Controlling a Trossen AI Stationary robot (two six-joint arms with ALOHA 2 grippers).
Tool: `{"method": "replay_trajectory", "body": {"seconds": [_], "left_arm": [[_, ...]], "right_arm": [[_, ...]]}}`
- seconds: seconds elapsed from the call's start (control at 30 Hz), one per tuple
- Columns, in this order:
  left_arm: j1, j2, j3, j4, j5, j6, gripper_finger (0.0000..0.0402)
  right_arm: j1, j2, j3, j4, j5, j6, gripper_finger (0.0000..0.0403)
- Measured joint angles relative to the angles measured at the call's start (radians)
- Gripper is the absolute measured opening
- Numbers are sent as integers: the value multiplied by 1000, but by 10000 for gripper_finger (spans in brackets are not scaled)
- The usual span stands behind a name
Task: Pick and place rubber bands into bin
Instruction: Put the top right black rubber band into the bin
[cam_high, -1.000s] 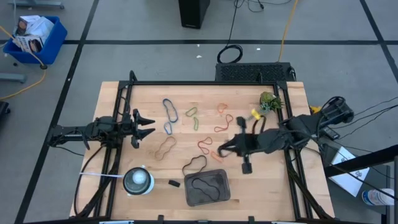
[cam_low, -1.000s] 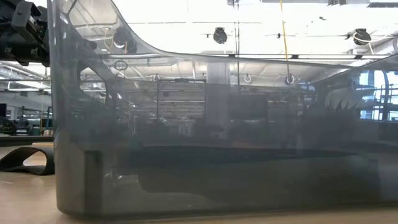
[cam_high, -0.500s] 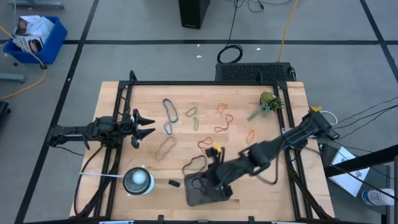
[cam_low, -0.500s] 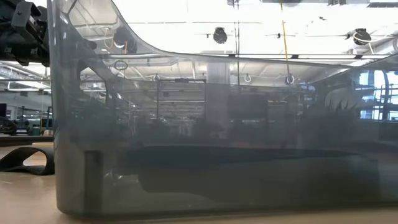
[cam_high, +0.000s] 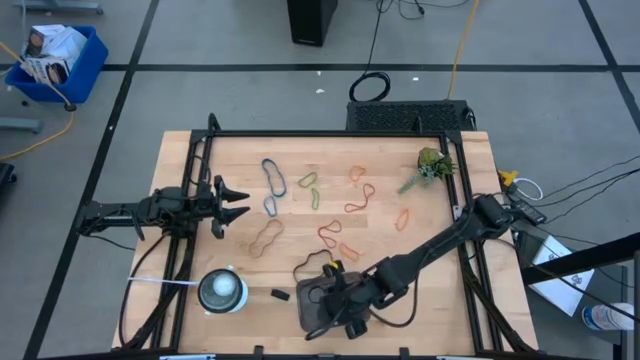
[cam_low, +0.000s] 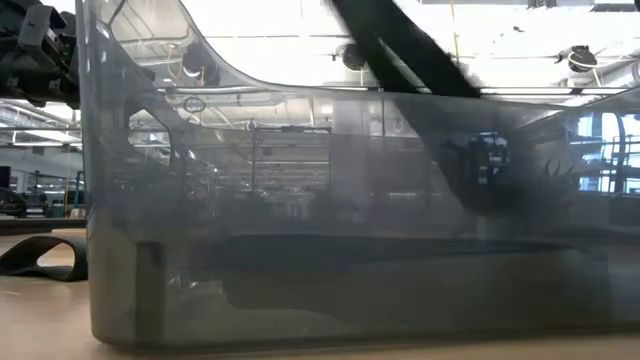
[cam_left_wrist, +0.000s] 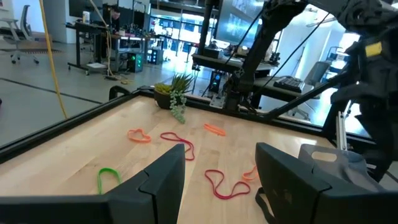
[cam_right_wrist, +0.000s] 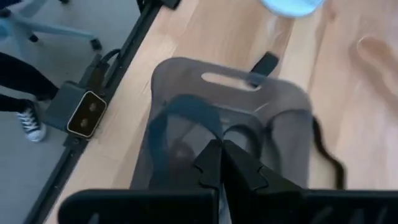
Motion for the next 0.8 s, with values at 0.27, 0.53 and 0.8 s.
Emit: {"method": "replay_trajectory", "body": {"seconds": [0.27,0.53,0.8], "left_arm": [[0,0,0,-20,0,0,202],[0,0,0,-20,0,0,202],[0,0,0,-19,0,-3,202]], "right_arm": [[-22,43,-28,-47,-47,77,0],[-28,44,-153,12,-48,154,7],[-27,44,-172,39,-181,155,32]]}}
